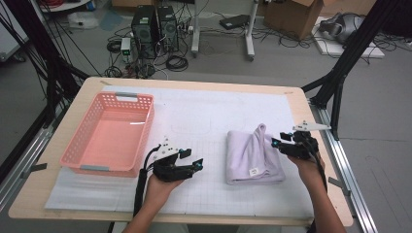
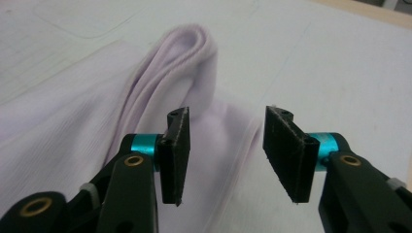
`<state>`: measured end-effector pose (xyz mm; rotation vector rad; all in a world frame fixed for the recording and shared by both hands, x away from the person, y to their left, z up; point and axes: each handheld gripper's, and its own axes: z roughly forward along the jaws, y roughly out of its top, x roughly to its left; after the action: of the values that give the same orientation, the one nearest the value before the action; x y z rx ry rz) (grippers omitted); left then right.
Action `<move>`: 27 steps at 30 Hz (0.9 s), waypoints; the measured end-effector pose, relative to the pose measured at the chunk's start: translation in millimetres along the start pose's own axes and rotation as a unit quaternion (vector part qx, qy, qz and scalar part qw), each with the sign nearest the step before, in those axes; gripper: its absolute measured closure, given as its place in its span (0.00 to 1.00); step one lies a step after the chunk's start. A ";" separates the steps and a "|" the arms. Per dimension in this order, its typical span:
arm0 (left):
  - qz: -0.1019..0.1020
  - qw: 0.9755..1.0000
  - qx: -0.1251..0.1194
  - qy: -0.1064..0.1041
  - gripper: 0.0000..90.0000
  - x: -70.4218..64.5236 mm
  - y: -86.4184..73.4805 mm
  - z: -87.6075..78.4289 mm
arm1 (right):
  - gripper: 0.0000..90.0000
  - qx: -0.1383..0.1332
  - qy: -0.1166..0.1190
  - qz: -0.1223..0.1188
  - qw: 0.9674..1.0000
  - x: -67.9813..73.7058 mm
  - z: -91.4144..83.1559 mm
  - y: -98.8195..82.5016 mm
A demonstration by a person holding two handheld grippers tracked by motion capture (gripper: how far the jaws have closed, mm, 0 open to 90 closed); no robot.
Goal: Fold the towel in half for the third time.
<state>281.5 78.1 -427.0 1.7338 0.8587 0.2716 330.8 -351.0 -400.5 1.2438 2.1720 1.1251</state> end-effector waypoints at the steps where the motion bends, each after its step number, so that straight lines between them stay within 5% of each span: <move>1: 0.001 1.000 -0.002 0.001 0.43 0.9 -0.3 -1.0 | 0.54 -0.004 0.002 0.002 1.000 3.2 -4.3 -6.3; 6: 0.005 1.000 -0.011 0.003 0.43 5.2 -0.6 -5.2 | 0.50 -0.003 0.024 -0.002 1.000 21.8 -12.0 -28.0; 14: 0.009 1.000 -0.027 0.014 0.43 10.0 -1.4 -12.2 | 0.48 -0.006 0.059 -0.012 0.998 45.0 -10.3 -31.4; 17: 0.008 0.999 -0.033 0.018 0.43 11.0 -1.3 -15.3 | 0.57 0.011 0.062 -0.015 0.998 45.8 -3.2 -35.7; 22: 0.007 0.999 -0.032 0.022 0.43 12.9 -4.4 -19.1 | 0.93 0.021 0.061 -0.018 0.998 44.2 -1.5 -40.2; 27: 0.009 0.999 -0.028 0.027 0.43 12.2 -8.1 -21.4 | 0.95 0.019 0.045 -0.007 0.999 40.3 -11.5 -39.1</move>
<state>274.5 102.9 -429.7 1.6902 0.8665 0.3523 281.1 -333.0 -422.8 1.2148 2.2755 1.1600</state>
